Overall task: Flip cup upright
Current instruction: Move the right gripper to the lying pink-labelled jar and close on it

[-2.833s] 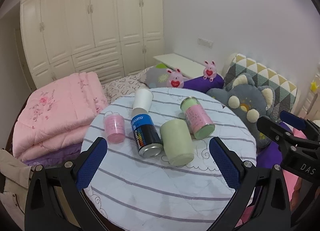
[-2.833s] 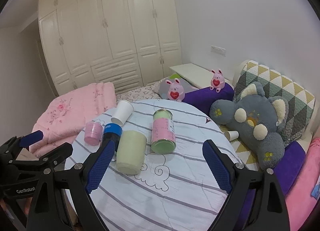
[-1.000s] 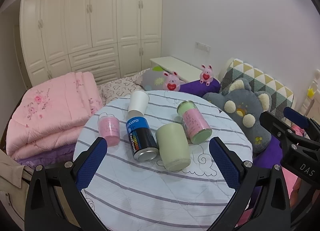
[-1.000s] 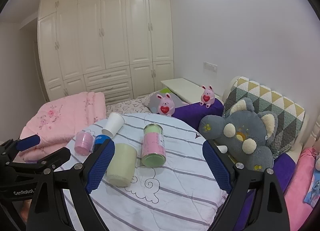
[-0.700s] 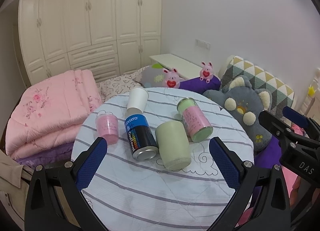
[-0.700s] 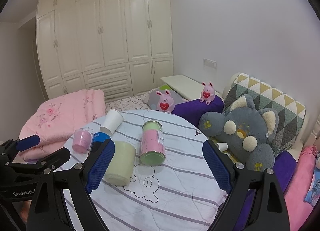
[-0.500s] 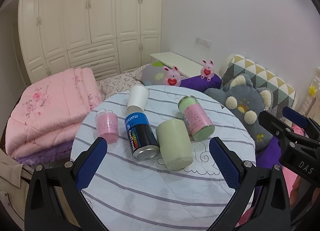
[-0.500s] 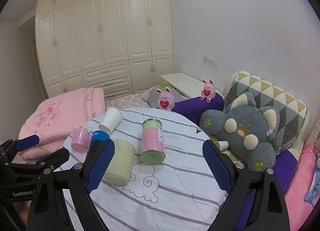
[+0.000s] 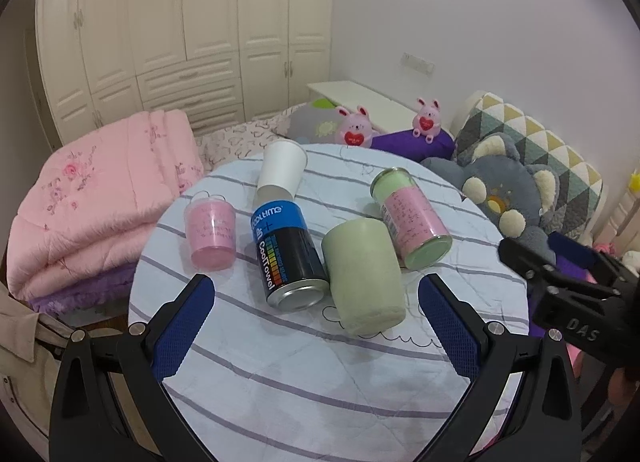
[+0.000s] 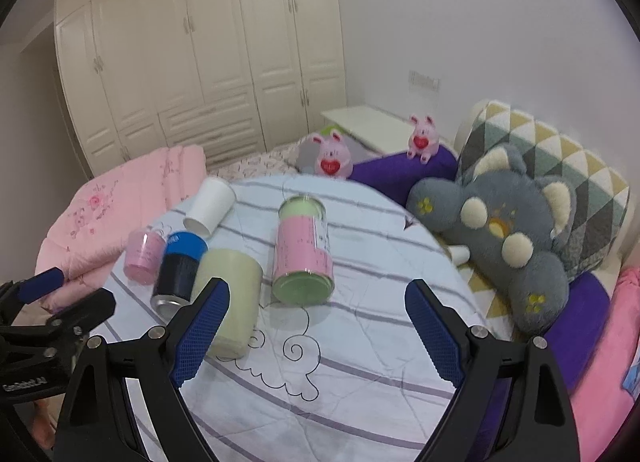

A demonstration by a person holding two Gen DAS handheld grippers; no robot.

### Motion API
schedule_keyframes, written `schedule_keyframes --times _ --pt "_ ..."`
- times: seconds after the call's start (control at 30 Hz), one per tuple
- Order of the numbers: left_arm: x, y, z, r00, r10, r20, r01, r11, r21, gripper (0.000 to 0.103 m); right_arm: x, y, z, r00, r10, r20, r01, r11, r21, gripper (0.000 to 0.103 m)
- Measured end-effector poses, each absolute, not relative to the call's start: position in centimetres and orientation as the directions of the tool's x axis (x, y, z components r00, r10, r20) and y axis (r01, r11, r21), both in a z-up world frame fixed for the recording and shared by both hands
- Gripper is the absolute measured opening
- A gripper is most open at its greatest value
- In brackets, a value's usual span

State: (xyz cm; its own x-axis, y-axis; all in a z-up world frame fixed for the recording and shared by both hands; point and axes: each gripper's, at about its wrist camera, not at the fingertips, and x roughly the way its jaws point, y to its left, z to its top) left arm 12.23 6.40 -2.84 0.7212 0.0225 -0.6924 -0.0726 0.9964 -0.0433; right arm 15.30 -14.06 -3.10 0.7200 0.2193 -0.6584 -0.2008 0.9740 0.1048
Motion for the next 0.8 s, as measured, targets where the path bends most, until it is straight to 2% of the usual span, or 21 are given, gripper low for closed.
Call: schedule_keyframes --times 0.43,0.8 --pt "17.7 7.2 -6.3 0.658 0.038 -0.752 -0.088 0.996 -0.026 0.103 22.2 -13.2 -8.8 0.601 0.207 -0.772 -0.169 0.977 0.13 0.091" --pt "20.0 7.5 -7.4 0.637 0.033 -0.77 -0.076 0.997 -0.02 0.103 26.2 -11.4 -12.5 0.502 0.272 -0.821 -0.213 0.959 0.188 0.091"
